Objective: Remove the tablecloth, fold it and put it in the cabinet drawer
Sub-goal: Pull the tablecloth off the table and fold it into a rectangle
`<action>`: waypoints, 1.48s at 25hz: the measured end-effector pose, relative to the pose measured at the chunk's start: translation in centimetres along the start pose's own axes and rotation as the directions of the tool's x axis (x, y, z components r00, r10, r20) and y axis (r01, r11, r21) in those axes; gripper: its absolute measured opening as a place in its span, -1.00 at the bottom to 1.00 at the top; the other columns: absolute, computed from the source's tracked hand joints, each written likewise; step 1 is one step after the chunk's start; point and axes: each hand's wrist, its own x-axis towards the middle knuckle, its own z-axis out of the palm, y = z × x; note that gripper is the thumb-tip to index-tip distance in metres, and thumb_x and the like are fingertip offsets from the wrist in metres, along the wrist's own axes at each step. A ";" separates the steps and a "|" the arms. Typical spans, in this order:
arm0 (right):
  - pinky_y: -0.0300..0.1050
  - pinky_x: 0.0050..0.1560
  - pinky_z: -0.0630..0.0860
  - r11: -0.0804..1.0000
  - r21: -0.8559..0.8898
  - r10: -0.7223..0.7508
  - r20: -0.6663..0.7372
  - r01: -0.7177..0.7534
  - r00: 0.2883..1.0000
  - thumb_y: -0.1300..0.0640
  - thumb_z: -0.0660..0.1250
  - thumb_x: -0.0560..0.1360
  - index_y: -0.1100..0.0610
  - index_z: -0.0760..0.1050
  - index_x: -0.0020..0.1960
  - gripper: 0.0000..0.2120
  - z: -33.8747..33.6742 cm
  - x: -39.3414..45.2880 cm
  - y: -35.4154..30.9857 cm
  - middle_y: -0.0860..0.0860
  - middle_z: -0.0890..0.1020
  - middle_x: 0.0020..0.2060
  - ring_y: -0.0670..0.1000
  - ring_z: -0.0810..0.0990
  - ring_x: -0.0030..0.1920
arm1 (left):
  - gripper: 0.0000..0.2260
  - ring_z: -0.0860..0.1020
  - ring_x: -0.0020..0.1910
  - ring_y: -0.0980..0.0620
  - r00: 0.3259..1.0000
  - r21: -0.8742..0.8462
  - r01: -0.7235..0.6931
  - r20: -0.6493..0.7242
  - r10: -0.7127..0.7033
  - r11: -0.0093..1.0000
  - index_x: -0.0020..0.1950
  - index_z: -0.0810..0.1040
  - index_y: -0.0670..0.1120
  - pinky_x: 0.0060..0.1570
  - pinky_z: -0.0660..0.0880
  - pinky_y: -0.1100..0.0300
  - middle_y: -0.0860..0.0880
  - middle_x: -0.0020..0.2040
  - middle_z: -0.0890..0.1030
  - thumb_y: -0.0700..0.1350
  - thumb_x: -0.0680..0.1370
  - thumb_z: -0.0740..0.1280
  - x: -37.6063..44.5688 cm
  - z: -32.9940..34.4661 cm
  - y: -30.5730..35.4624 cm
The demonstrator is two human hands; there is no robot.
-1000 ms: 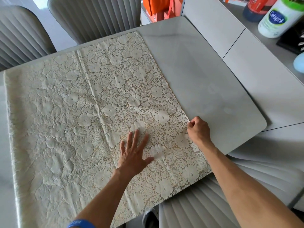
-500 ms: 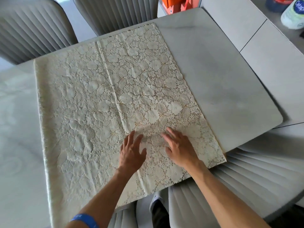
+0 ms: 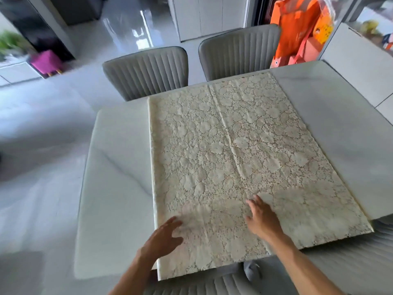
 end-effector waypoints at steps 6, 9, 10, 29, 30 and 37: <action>0.01 0.46 0.26 0.992 0.009 -0.127 0.245 0.129 0.961 0.01 0.21 0.59 -0.01 0.09 0.58 -0.39 4.1 -6.7 -16.7 0.02 -0.05 0.61 0.09 0.17 0.55 | -0.42 0.32 0.48 0.06 0.977 -0.148 -0.158 -0.166 0.133 0.976 0.54 0.24 0.00 0.39 0.23 0.27 0.00 0.54 0.30 -0.02 0.55 0.34 -4.4 -4.6 -6.9; -0.04 0.45 0.23 0.985 0.133 -0.123 0.093 0.110 0.988 0.00 0.23 0.58 -0.03 0.09 0.57 -0.39 3.9 -10.2 -23.9 -0.03 0.02 0.60 0.05 0.20 0.54 | -0.38 0.21 0.54 0.06 0.925 -0.143 -0.306 -0.279 0.258 0.941 0.57 0.18 0.01 0.43 0.16 0.26 -0.01 0.56 0.26 -0.05 0.55 0.35 -7.3 -8.8 -9.7; -0.05 0.45 0.24 0.977 0.179 -0.124 0.053 0.113 0.991 -0.01 0.23 0.58 -0.05 0.08 0.57 -0.38 3.8 -11.2 -26.0 -0.05 0.05 0.60 0.03 0.22 0.53 | -0.37 0.18 0.55 0.04 0.914 -0.128 -0.323 -0.299 0.274 0.938 0.58 0.15 0.01 0.43 0.17 0.24 -0.03 0.57 0.23 -0.05 0.56 0.34 -8.2 -10.2 -10.6; -0.01 0.52 0.13 0.862 0.505 0.195 -0.245 -0.047 0.950 -0.21 0.20 0.57 0.00 -0.05 0.60 -0.26 5.8 -3.6 -48.5 -0.06 0.09 0.59 -0.01 0.12 0.56 | -0.28 -0.01 0.59 -0.08 0.855 0.041 -0.439 -0.288 0.432 0.897 0.59 -0.15 0.11 0.49 0.10 -0.11 -0.04 0.62 -0.01 0.08 0.59 0.25 -2.6 -28.7 -25.7; 0.02 0.52 0.12 0.854 0.507 0.278 -0.251 -0.119 0.927 -0.20 0.19 0.58 0.02 -0.04 0.60 -0.27 6.3 -2.8 -50.3 -0.04 0.09 0.59 0.00 0.12 0.56 | -0.29 -0.01 0.59 -0.08 0.854 0.061 -0.455 -0.254 0.455 0.888 0.59 -0.15 0.11 0.48 0.10 -0.12 -0.04 0.62 -0.01 0.08 0.59 0.24 -1.8 -30.3 -27.2; 0.12 0.52 0.13 0.730 0.586 0.601 -0.307 -0.352 0.738 -0.21 0.14 0.59 0.00 -0.07 0.60 -0.29 8.5 3.1 -58.3 0.01 0.02 0.60 0.08 0.07 0.57 | -0.27 0.01 0.59 -0.07 0.837 0.178 -0.529 -0.051 0.544 0.830 0.57 -0.22 0.12 0.49 0.11 -0.15 -0.04 0.62 0.01 0.11 0.60 0.22 5.7 -38.6 -30.0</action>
